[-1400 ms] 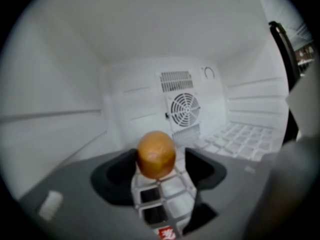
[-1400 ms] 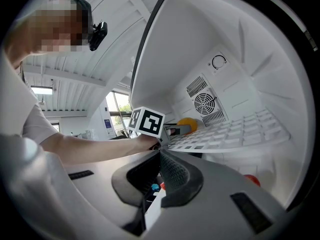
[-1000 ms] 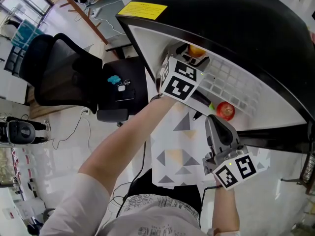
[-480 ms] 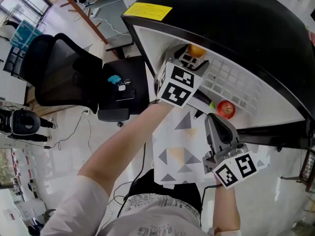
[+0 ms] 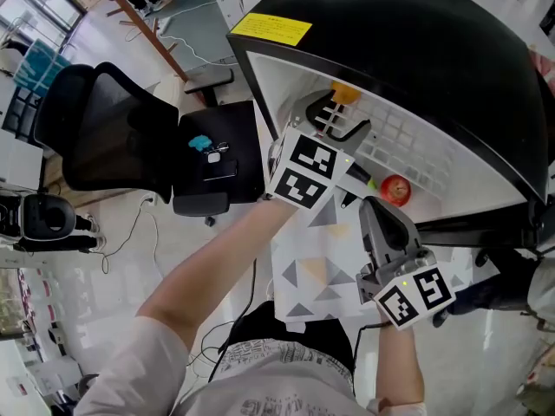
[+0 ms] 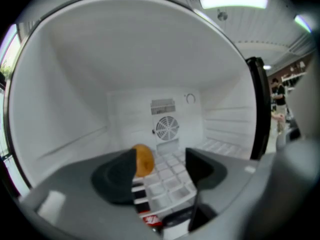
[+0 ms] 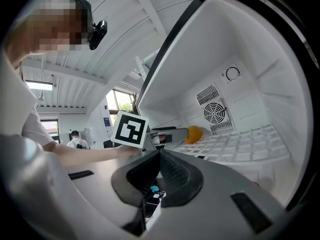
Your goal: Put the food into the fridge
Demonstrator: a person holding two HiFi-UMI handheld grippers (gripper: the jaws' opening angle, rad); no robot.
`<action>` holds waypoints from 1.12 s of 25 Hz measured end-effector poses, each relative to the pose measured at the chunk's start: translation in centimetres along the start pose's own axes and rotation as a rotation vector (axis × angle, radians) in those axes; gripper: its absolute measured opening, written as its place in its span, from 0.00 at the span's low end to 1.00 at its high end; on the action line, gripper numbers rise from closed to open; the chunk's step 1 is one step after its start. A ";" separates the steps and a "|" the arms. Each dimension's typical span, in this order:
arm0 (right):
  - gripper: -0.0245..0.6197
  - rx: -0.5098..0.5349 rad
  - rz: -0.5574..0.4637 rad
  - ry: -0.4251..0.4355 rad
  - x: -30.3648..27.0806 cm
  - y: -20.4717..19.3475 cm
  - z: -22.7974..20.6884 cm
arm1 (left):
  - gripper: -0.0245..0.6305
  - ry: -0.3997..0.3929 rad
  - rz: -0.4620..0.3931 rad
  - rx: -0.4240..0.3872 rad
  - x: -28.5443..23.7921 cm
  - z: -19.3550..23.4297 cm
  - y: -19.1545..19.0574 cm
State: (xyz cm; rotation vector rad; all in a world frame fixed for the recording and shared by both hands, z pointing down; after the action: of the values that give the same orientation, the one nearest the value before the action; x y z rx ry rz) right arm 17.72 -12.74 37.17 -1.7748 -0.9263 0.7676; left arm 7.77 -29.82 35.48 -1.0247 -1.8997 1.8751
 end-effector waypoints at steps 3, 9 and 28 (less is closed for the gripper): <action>0.02 0.006 0.001 -0.009 0.2 0.3 0.4 | 0.46 -0.008 -0.026 -0.009 1.3 -0.4 0.5; 0.02 0.018 -0.002 -0.026 0.6 1.4 1.2 | 0.31 -0.027 -0.065 -0.004 4.2 -0.7 1.4; 0.02 0.044 0.015 -0.096 1.9 2.6 3.3 | 0.09 -0.091 -0.058 0.039 12.8 -1.7 -2.5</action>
State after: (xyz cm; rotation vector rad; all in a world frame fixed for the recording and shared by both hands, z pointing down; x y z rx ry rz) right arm 16.69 -10.30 33.40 -1.7205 -0.9529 0.8824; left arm -0.94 -20.01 34.50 -0.8772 -1.9125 1.9488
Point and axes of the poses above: the fingertips, and each gripper's own axes: x backward along the fingers, z to its left, y out of its top, the point moved 8 cm from there along x, backward along the fingers, and after that the axes turned 2 degrees about x, right-handed, at the moved point
